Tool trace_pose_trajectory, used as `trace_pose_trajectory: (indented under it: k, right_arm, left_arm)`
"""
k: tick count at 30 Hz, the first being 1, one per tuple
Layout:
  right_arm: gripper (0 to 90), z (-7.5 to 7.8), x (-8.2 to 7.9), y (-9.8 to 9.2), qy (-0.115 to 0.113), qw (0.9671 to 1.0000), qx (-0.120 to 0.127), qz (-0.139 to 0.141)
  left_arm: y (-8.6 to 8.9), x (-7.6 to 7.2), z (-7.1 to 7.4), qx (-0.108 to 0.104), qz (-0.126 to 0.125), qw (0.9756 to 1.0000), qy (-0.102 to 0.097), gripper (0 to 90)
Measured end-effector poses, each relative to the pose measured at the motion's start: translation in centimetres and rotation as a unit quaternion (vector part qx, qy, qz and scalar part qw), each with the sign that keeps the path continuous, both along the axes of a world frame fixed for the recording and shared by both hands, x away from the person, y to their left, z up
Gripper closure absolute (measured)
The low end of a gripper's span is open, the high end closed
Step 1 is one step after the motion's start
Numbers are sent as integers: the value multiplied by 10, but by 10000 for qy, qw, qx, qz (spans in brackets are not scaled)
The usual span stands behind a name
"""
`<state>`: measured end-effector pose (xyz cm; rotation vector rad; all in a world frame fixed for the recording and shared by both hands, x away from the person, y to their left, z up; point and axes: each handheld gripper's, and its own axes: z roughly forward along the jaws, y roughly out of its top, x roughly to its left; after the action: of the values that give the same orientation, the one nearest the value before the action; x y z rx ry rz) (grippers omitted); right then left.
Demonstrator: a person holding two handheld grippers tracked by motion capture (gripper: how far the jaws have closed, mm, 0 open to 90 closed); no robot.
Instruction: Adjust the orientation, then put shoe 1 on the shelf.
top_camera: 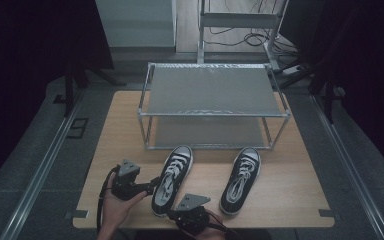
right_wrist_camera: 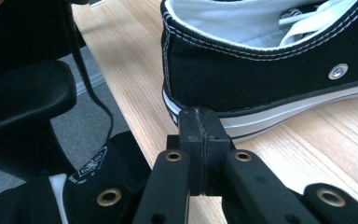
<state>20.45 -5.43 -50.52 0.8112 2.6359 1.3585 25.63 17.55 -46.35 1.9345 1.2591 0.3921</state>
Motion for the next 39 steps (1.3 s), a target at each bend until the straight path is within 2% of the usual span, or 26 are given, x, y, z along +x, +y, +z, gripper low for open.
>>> trace_pose_trajectory:
  k: [1, 3, 5, 6, 7, 9, 10, 11, 13, 15, 16, 17, 19, 21, 24, 26, 27, 28, 29, 33, 35, 39]
  right_arm:
    - [875, 2, 1, -5, 18, 9999, 100, -48]
    - [865, 4, 1, -8, 5, 9999, 129, -101]
    - [855, 10, 0, -16, -58, 9995, 242, -215]
    - [826, 13, 0, -20, -80, 9992, 303, -259]
    - [740, 19, -1, -26, -140, 9988, 356, -303]
    - [713, 21, -2, -29, -185, 9985, 373, -346]
    - [674, 25, -3, -32, -253, 9980, 393, -429]
    - [581, 35, -6, -42, -430, 9960, 459, -631]
    - [565, 37, -6, -44, -440, 9957, 488, -661]
    - [511, 48, -6, -60, -534, 9937, 609, -780]
    - [502, 51, -6, -65, -560, 9933, 618, -805]
    - [502, 51, -6, -65, -560, 9933, 618, -805]
    - [497, 56, -4, -75, -622, 9921, 632, -892]
    - [490, 59, -3, -85, -661, 9909, 656, -974]
    - [481, 61, -2, -102, -698, 9887, 701, -1128]
    - [482, 63, -2, -121, -693, 9863, 785, -1276]
    - [482, 63, -2, -121, -693, 9863, 785, -1276]
    - [482, 64, -1, -133, -690, 9846, 821, -1383]
    - [482, 64, -1, -133, -690, 9846, 821, -1383]
    - [484, 64, 1, -150, -690, 9815, 835, -1576]
    - [484, 63, 3, -154, -674, 9798, 877, -1665]
    - [484, 65, 4, -158, -700, 9789, 874, -1707]
  left_arm:
    - [1, 1, 0, -17, -14, 10000, 6, 200]
    - [1, 1, 0, -21, -7, 10000, 5, 200]
    - [1, -1, 2, -40, 63, 9999, -108, 209]
    - [1, -2, 3, -63, 57, 9999, -126, 215]
    - [0, -2, 5, -73, 28, 9999, -121, 212]
    - [0, -3, 6, -90, 16, 9999, -113, 209]
    - [-1, -3, 8, -126, -11, 9999, -81, 209]
    - [-3, -4, 9, -166, -83, 9998, -4, 198]
    - [-4, -4, 9, -171, -135, 9998, 34, 194]
    - [-8, -4, 10, -104, -245, 9995, 150, 161]
    - [-13, -2, 9, -139, -326, 9989, 302, 148]
    - [-13, -2, 9, -139, -326, 9989, 302, 147]
    - [-19, 2, 8, -174, -334, 9983, 447, 142]
    - [-25, 6, 7, -105, -377, 9977, 558, 135]
    - [-36, 13, 6, -133, -458, 9957, 798, 103]
    - [-43, 17, 5, -86, -503, 9946, 901, 70]
    - [-43, 17, 5, -86, -503, 9946, 901, 62]
    - [-49, 21, 3, -14, -497, 9935, 1029, 52]
    - [-49, 21, 3, -14, -497, 9935, 1029, 40]
    - [-59, 29, 0, 153, -466, 9908, 1259, 4]
    - [-62, 33, -2, 265, -403, 9895, 1363, 0]
    - [-68, 43, -6, 395, -307, 9870, 1530, 0]
